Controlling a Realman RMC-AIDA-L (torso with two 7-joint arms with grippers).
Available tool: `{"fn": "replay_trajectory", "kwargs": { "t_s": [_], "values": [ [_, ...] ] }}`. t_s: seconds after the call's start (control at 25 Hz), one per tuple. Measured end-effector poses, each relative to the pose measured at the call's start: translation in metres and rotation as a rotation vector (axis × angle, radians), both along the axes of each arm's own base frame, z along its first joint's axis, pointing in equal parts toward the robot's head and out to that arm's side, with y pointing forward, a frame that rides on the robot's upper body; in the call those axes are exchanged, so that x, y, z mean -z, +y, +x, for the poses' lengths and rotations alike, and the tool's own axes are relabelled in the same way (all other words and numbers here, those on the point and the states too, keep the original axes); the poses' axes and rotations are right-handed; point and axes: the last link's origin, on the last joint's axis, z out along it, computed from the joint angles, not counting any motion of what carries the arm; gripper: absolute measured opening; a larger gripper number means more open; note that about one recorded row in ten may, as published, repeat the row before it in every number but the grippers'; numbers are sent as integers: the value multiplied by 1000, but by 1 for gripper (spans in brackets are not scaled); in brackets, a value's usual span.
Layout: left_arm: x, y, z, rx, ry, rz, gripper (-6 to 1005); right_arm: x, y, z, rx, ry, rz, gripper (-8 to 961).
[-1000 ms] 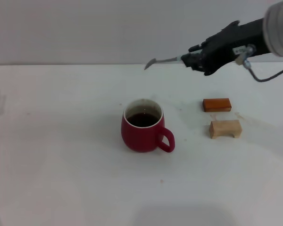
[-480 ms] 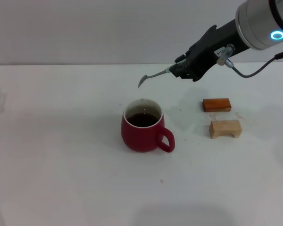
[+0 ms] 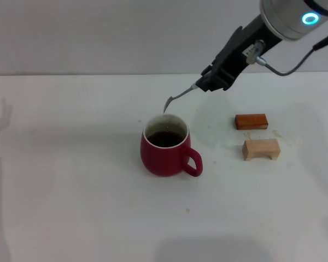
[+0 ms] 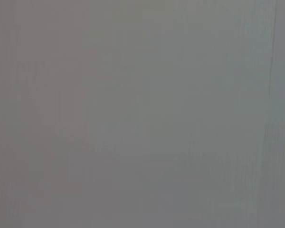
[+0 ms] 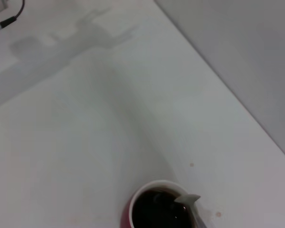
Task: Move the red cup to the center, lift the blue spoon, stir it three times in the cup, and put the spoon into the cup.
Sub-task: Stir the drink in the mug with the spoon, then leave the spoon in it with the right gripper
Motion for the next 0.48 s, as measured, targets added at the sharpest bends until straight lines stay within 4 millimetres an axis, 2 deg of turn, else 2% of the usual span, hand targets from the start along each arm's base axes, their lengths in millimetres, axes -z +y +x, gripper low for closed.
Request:
{"fn": "replay_trajectory", "kwargs": {
  "t_s": [0.24, 0.48],
  "values": [
    [0, 2, 2, 3, -2, -2, 859, 11, 7, -9, 0, -58, -82, 159],
    [1, 2, 2, 3, -3, -3, 859, 20, 11, -10, -5, -112, -112, 159]
  ]
}}
